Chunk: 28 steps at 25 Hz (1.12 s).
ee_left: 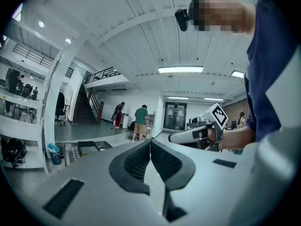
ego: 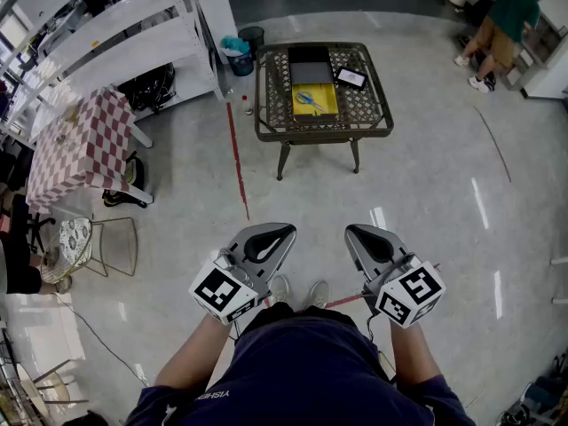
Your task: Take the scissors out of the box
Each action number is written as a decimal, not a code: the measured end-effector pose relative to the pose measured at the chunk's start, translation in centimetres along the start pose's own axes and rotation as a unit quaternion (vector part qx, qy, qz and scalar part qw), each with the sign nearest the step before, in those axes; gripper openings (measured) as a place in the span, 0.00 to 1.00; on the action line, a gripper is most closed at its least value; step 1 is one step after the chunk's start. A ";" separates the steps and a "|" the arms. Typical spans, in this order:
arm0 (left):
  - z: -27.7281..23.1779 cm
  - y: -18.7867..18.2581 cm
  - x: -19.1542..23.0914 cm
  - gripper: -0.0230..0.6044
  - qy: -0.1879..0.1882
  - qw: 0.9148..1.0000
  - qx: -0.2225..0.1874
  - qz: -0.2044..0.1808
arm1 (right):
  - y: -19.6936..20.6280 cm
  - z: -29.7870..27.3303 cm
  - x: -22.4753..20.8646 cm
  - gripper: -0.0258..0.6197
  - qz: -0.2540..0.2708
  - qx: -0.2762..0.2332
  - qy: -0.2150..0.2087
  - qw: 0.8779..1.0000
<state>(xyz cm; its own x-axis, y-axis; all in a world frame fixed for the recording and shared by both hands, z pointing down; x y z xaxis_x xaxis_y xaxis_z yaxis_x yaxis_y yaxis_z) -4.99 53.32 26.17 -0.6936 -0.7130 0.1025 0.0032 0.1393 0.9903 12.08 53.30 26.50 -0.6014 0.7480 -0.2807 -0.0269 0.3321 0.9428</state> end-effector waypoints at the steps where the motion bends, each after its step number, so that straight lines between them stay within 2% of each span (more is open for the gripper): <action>1: -0.1 0.0 0.0 0.08 0.000 1.000 0.000 0.000 | 0.1 0.0 -0.1 0.06 0.000 0.000 0.000 1.000; 17: -3.0 0.2 -2.2 0.08 -0.002 1.000 0.008 -0.006 | 0.0 2.3 -2.7 0.06 -0.007 -0.006 -0.005 1.000; 23: -4.5 1.4 -3.8 0.08 -0.003 1.000 0.014 -0.003 | 1.1 3.8 -4.4 0.06 -0.013 -0.001 -0.008 1.000; 28: -5.5 2.2 -3.7 0.08 -0.009 1.000 0.016 0.003 | 1.5 3.8 -5.5 0.06 -0.014 0.003 -0.009 1.000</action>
<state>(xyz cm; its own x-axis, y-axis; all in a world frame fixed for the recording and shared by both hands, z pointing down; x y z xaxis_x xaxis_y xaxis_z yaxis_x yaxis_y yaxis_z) 1.53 52.49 28.50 -0.7062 -0.7001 0.1061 -0.0162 0.1657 0.9860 18.39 51.91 28.78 -0.5868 0.7482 -0.3096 -0.0386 0.3560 0.9337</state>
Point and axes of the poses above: the fingertips, and each gripper's own axes: z backward along the fingers, x to its left, y out of its underside, the point moved 5 cm from there along z, backward along the fingers, and after that the axes turned 7 degrees about -y, right-handed, at the moved point
